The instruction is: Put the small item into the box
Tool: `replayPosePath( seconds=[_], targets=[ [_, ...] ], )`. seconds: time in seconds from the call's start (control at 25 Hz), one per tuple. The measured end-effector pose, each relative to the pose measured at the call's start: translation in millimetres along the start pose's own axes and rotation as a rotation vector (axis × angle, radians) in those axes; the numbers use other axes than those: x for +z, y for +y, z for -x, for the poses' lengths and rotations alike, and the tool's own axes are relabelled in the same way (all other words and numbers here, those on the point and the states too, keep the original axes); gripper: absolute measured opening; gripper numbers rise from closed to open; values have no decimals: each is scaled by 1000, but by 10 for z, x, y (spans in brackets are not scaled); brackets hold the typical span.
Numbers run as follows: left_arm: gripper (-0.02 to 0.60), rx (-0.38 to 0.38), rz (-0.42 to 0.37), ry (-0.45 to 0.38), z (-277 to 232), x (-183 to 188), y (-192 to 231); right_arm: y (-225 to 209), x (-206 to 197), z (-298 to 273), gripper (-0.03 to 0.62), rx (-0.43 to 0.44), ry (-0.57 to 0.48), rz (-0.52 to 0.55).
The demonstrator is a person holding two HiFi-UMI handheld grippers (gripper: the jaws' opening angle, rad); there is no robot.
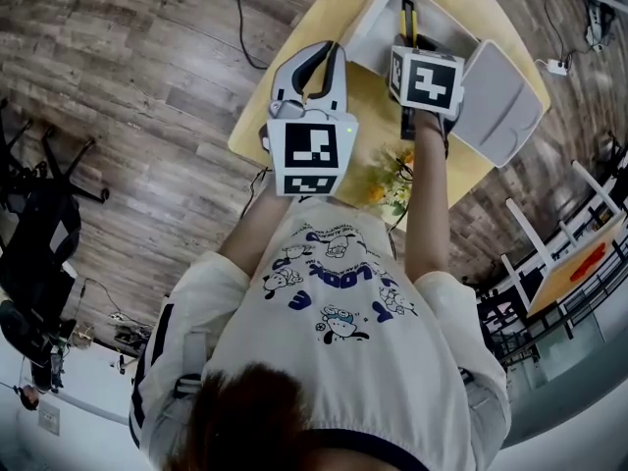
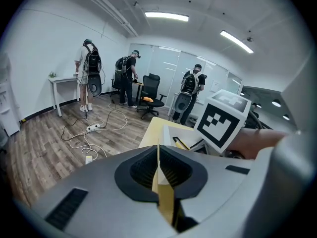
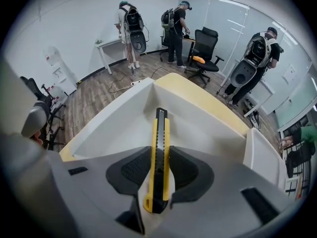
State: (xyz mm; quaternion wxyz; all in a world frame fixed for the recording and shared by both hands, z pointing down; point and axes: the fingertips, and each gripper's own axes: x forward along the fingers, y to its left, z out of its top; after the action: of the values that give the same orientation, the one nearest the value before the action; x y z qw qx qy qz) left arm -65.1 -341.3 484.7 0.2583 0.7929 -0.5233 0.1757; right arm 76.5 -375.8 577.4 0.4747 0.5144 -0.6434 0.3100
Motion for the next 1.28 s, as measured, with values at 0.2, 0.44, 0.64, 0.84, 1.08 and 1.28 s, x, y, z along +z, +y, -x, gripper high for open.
replayPosePath(
  seconds=[0.2, 0.44, 0.64, 0.84, 1.08, 1.28],
  targets=[
    [25, 6, 4, -3, 13, 1, 35, -4, 34, 14, 145, -8, -29, 6],
    [25, 8, 4, -27, 54, 77, 66, -6, 172, 220, 154, -9, -141, -42],
    [25, 4, -8, -64, 130, 212, 11, -77, 275, 658, 102, -56, -289, -103],
    [25, 10, -32, -121, 265, 390, -62, -74, 339, 1157, 52, -99, -476, -168],
    [25, 22, -56, -197, 518, 574, -235, 16, 260, 1700, 49, -93, -635, -207],
    [25, 28, -82, -262, 792, 693, -424, 76, 125, 2058, 46, -76, -728, -220]
  ],
)
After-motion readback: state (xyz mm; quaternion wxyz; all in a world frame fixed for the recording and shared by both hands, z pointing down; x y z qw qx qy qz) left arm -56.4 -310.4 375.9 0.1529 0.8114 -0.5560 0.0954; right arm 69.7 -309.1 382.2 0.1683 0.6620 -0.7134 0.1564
